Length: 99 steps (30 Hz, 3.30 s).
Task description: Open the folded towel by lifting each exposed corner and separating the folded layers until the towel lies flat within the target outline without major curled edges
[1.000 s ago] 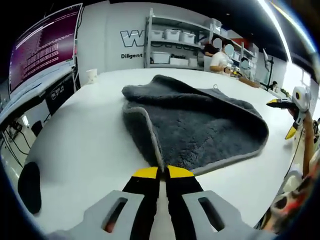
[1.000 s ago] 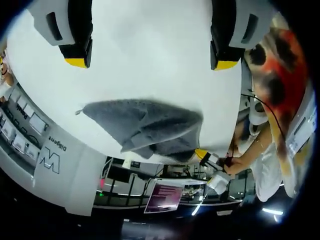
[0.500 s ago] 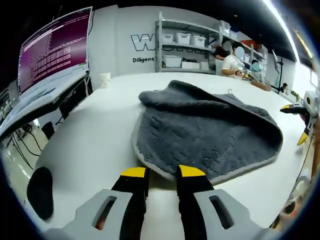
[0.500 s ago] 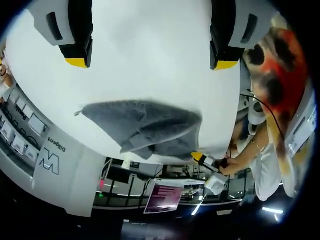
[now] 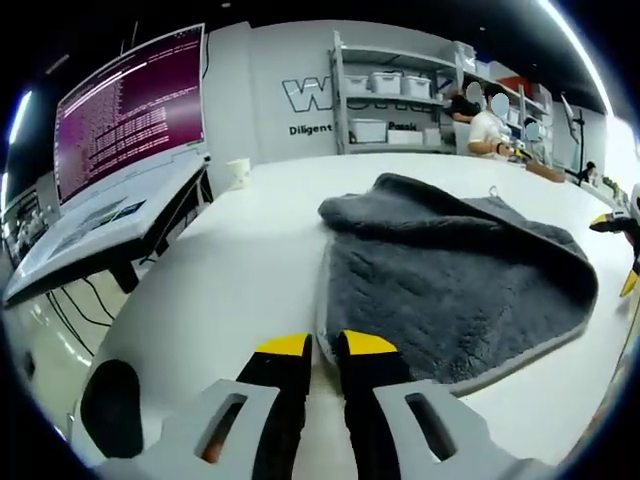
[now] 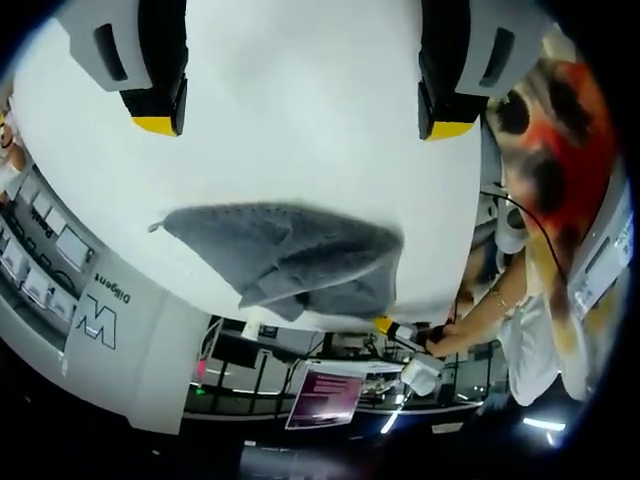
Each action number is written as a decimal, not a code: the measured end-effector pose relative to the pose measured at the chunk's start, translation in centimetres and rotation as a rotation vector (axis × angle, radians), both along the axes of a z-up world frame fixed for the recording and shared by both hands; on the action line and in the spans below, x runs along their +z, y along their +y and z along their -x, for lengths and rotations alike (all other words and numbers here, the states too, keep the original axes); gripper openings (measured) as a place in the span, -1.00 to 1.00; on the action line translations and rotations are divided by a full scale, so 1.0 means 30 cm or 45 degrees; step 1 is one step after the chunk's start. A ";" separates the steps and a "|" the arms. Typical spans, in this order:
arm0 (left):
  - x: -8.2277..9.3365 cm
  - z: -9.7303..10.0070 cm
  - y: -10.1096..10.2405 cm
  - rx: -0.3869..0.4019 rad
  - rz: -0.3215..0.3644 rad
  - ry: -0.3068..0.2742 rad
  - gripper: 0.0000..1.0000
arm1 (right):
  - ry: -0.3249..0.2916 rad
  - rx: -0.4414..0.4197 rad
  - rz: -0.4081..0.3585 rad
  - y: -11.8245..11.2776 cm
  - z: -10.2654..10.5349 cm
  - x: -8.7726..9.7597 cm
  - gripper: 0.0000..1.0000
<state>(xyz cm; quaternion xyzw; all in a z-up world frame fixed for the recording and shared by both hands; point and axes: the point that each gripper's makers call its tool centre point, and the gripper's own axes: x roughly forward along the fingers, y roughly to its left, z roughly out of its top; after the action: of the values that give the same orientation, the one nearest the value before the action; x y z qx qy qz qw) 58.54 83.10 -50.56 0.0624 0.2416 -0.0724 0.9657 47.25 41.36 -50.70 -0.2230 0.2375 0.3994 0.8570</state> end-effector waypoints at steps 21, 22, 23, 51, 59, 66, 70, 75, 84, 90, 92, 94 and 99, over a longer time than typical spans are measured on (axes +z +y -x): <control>-0.066 0.080 0.054 0.039 -0.202 0.164 -0.97 | 0.003 0.007 -0.003 0.000 0.000 -0.001 0.91; -0.066 0.086 0.055 0.040 -0.206 0.169 -0.97 | 0.004 0.007 -0.003 -0.001 0.000 -0.001 0.91; -0.067 0.095 0.055 0.041 -0.213 0.177 -0.97 | 0.003 0.004 -0.006 -0.003 0.000 0.001 0.91; -0.073 0.282 0.037 -0.002 -0.286 0.298 -0.96 | -0.001 0.005 -0.005 -0.004 0.010 0.010 0.91; -0.058 0.277 0.056 0.015 -0.246 0.268 -0.60 | 0.003 0.011 0.001 0.001 0.012 0.007 0.92; -0.029 0.265 -0.008 -0.060 -0.205 0.232 -0.09 | 0.006 0.006 -0.005 0.001 0.009 0.007 0.92; -0.023 0.249 -0.048 -0.107 -0.165 0.203 0.29 | 0.012 0.004 -0.002 -0.001 0.009 0.001 0.92; -0.016 0.229 -0.136 -0.196 0.006 0.153 0.68 | 0.015 0.002 -0.002 -0.004 0.007 -0.001 0.92; 0.032 0.212 -0.211 -0.270 0.199 0.059 0.94 | 0.013 -0.021 0.010 -0.005 -0.014 0.008 0.91; 0.023 0.213 -0.238 -0.313 0.226 0.070 0.98 | -0.026 -0.010 -0.026 0.031 -0.043 0.066 0.89; 0.021 0.212 -0.244 -0.329 0.225 0.070 0.98 | -0.031 0.000 -0.015 0.051 -0.061 0.082 0.88; 0.018 0.210 -0.250 -0.343 0.230 0.075 0.99 | -0.030 0.013 -0.002 0.068 -0.075 0.093 0.84; 0.022 0.191 -0.259 -0.363 0.220 0.067 0.99 | -0.035 0.085 -0.022 0.159 -0.138 0.157 0.78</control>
<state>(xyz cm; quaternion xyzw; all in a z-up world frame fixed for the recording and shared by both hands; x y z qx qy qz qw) 52.80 75.32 -49.91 0.0110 0.2485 -0.2309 0.9406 51.40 46.14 -45.99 -0.2290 0.2145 0.4268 0.8482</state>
